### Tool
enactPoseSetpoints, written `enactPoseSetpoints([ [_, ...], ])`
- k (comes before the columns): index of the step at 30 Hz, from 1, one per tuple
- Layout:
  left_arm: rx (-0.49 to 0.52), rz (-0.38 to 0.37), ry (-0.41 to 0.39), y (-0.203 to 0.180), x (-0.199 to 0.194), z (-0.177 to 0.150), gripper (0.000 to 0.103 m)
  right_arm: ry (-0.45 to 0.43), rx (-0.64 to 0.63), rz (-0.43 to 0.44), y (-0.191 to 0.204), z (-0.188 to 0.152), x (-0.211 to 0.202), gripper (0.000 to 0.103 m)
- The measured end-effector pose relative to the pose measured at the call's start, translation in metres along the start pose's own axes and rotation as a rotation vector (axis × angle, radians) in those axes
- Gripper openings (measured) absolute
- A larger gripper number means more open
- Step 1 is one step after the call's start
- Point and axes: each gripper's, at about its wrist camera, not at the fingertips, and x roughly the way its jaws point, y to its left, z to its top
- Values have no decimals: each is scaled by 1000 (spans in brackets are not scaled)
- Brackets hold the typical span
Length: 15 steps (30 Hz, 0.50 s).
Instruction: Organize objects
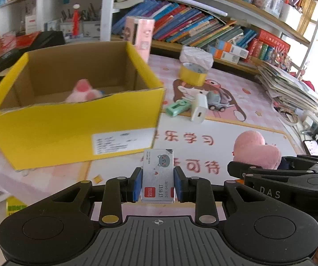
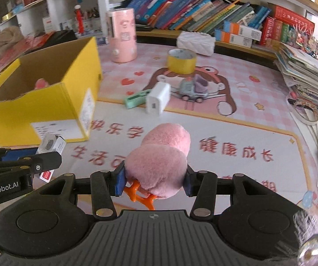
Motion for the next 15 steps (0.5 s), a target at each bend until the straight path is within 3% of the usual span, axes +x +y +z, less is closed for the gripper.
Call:
enactPoseSetpoints([
  [15, -26, 51, -29, 47, -43, -24, 28, -6, -42, 68, 65, -20, -16, 46],
])
